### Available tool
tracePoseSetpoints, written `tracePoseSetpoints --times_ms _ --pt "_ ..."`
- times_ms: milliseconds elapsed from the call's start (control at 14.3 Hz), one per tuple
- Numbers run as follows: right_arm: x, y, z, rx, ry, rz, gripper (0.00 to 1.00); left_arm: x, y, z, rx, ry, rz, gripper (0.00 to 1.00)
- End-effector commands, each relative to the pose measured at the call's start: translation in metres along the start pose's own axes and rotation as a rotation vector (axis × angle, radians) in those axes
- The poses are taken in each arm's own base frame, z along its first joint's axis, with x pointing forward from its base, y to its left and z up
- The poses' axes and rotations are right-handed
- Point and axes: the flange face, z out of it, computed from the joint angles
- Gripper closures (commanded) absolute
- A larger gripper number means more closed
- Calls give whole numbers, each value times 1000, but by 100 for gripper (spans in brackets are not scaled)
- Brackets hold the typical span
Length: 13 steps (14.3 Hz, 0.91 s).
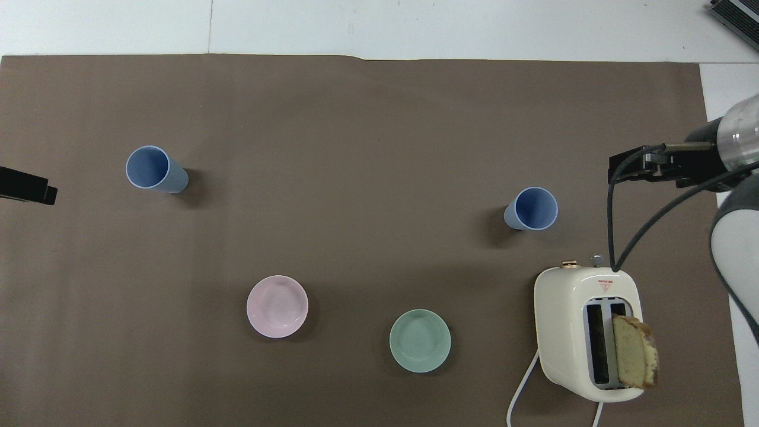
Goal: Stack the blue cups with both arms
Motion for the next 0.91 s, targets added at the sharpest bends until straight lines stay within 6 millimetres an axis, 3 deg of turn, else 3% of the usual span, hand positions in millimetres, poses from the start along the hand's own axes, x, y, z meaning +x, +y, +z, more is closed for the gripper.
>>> tracePoseSetpoints --times_ms 0,838 --pt "-7 5 -2 -6 12 -19 0 -7 -2 0 7 -9 4 0" --pt "-7 4 -2 -6 11 -19 0 -6 -1 1 9 -9 -4 0"
